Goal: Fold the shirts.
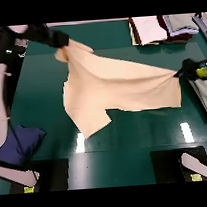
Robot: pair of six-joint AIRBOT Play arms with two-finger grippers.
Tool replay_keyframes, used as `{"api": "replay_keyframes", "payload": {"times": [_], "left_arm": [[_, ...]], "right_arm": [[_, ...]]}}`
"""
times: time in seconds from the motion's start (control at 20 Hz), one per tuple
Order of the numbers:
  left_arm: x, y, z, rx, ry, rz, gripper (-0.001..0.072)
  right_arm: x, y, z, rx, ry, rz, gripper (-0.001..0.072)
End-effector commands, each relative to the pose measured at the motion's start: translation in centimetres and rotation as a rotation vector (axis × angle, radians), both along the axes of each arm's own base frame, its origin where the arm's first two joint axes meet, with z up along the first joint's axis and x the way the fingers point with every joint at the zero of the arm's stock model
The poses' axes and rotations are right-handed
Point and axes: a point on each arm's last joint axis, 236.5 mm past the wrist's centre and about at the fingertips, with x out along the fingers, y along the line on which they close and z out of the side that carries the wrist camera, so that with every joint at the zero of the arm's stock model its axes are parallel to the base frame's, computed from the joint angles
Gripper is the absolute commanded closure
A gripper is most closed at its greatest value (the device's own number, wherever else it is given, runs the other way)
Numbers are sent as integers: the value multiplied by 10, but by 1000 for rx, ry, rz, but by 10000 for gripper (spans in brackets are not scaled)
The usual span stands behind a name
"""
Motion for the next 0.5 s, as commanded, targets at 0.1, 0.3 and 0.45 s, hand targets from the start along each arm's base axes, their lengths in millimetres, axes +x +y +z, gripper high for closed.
{"api": "replay_keyframes", "payload": {"times": [0.1, 0.3, 0.45], "left_arm": [[6, 42, -41, -2, 148, 111, 216], [-33, 105, -10, 18, 206, 189, 216], [-66, 131, -26, 17, 269, 240, 216]], "right_arm": [[33, -28, -50, 23, 91, -61, 227], [28, -28, -19, -16, 17, 2, 273], [15, -14, 1, -46, -59, 33, 273]]}}
